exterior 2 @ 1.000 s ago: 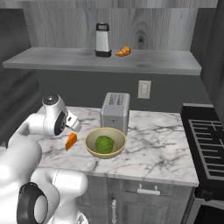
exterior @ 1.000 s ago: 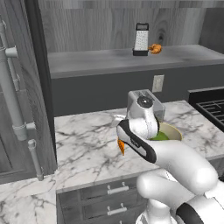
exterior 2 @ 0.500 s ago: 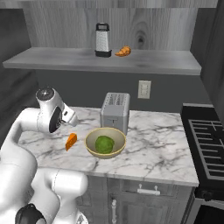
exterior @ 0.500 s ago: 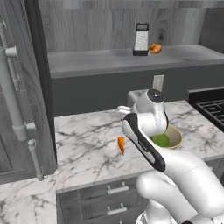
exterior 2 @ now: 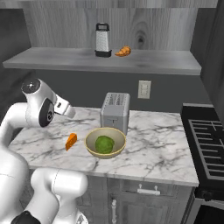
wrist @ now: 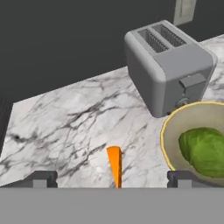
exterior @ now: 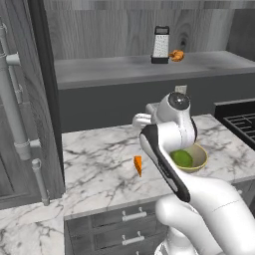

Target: Pick the cheese from the fridge and the cheese grater from the cabinet and place them next to the salad bowl.

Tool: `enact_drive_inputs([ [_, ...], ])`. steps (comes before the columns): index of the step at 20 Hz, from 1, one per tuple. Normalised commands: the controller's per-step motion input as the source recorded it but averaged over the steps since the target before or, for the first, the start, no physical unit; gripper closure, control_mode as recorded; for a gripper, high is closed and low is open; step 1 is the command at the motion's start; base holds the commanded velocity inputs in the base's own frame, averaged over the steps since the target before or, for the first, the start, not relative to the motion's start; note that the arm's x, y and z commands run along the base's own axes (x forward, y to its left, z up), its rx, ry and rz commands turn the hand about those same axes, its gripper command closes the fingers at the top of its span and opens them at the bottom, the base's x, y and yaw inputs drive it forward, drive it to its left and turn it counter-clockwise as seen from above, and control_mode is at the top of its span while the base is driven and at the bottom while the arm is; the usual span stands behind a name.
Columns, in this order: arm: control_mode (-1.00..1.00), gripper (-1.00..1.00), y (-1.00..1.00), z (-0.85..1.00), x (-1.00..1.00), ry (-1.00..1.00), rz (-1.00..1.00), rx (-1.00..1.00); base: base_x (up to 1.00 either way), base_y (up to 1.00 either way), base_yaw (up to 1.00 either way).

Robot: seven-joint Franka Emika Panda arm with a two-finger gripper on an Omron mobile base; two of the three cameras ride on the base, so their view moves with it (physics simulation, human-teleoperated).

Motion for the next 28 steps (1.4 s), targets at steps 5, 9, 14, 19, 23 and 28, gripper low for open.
enact_drive_inputs([
  [5,-1.0,-1.0,-0.13,0.53,-0.18,-0.04,0.0,-0.07,0.0,0.0,0.0],
  [9,-1.0,-1.0,-0.22,0.53,-0.23,-0.03,0.0,-0.01,0.0,0.0,0.0],
  [14,-1.0,-1.0,-0.28,0.52,-0.25,-0.11,0.02,0.0,0.0,0.0,0.0],
  [19,-1.0,-1.0,-0.25,0.45,-0.18,-0.25,0.03,0.0,0.0,0.0,0.0],
  [23,-1.0,-1.0,-0.27,0.4,-0.22,-0.31,0.02,-0.01,0.0,0.0,0.0],
  [28,-1.0,-1.0,-0.23,0.47,-0.13,-0.19,0.03,0.0,0.0,0.0,0.0],
])
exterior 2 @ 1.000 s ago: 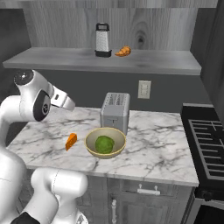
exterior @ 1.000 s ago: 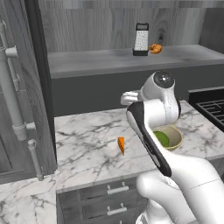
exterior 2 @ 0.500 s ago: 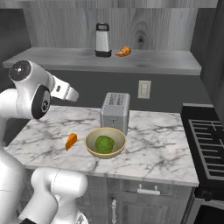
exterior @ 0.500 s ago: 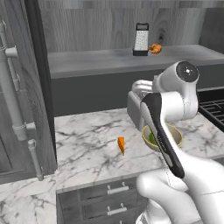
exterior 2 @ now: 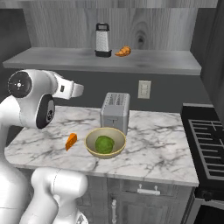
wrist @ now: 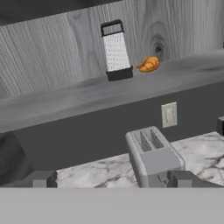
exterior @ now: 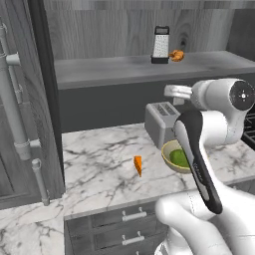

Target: Pick the cheese from the fridge and the cheese grater from the cabinet and place them next to the salad bowl.

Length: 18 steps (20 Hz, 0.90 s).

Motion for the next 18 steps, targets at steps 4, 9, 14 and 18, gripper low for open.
enact_drive_inputs([
  [4,-1.0,-1.0,-0.15,0.55,-0.07,-0.01,0.0,-0.02,0.0,0.0,0.0],
  [9,-1.0,-1.0,-0.1,0.57,-0.01,0.0,0.02,-0.04,0.0,0.0,0.0],
  [14,-1.0,-1.0,-0.09,0.44,0.07,0.06,0.02,0.0,0.0,0.0,0.0],
  [18,-1.0,-1.0,-0.01,0.2,0.26,0.15,0.14,-0.05,0.0,0.0,0.0],
])
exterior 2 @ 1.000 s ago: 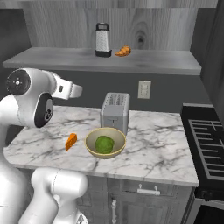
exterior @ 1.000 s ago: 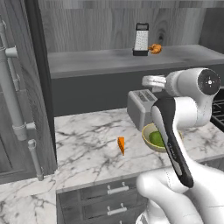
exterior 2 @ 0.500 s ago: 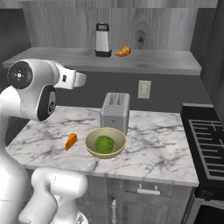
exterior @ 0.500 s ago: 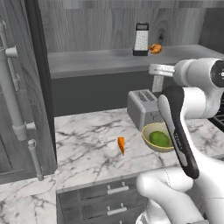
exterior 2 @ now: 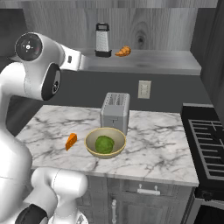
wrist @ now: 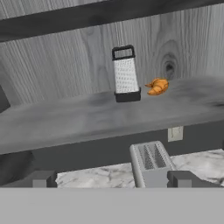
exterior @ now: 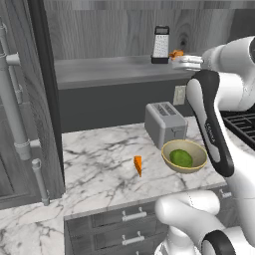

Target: Pick the cheese from the fridge and the cheese grater from the cabinet and place them next to the salad bowl.

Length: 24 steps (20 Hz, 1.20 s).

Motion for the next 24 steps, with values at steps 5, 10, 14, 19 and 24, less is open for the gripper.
enact_drive_inputs([
  [5,-1.0,-1.0,0.07,0.23,0.35,0.21,0.15,-0.15,0.0,0.0,0.0],
  [10,-1.0,-1.0,0.0,0.14,0.19,0.05,0.05,-0.16,0.0,0.0,0.0],
  [14,-1.0,-1.0,-0.07,0.0,0.21,-0.03,0.02,-0.04,0.0,0.0,0.0],
  [19,-1.0,-1.0,-0.08,-0.11,0.24,-0.01,-0.05,-0.03,0.0,0.0,0.0],
  [24,-1.0,-1.0,-0.01,-0.03,0.24,-0.02,-0.03,0.0,0.0,0.0,0.0],
])
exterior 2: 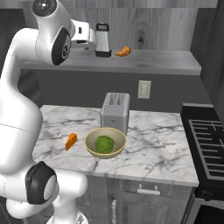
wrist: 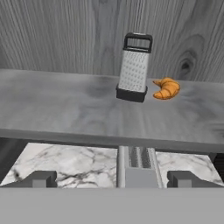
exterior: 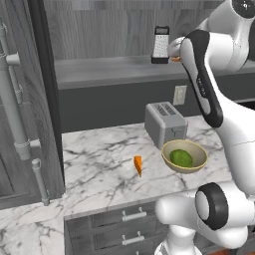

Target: Pick the cheese from the fridge and the cheese grater from the cabinet and place them next to the salad bowl.

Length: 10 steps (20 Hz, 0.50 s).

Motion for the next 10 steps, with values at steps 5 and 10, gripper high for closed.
enact_drive_inputs([
  [5,-1.0,-1.0,-0.06,0.0,0.39,0.0,-0.05,0.0,0.0,0.0,0.0],
  [10,-1.0,-1.0,-0.05,0.0,0.4,0.0,-0.04,0.0,0.0,0.0,0.0],
])
